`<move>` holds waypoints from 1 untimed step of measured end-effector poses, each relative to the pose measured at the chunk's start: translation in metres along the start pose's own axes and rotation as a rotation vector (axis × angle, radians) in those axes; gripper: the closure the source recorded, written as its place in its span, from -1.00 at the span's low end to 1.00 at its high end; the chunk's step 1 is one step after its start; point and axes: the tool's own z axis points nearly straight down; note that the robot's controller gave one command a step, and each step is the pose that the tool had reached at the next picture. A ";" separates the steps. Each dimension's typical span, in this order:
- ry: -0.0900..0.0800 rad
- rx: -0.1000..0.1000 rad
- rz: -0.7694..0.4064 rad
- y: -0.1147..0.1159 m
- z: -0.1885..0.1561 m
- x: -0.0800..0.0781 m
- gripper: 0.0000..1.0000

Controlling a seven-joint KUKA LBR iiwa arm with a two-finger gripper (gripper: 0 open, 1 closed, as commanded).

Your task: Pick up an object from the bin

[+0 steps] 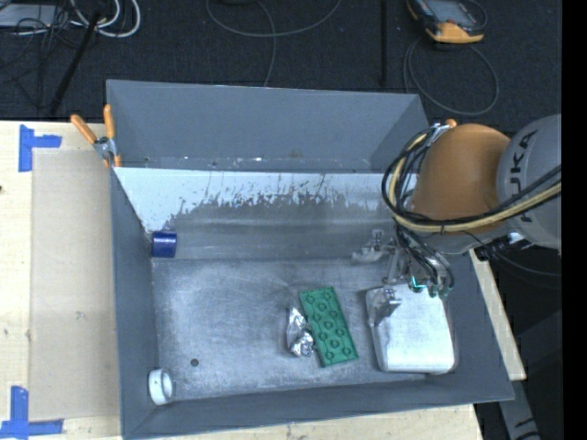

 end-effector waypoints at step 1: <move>0.002 0.006 -0.235 0.055 0.061 -0.038 -1.00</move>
Offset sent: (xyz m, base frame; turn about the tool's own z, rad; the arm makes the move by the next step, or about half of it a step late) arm 0.0353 0.0574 -0.0679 -0.2372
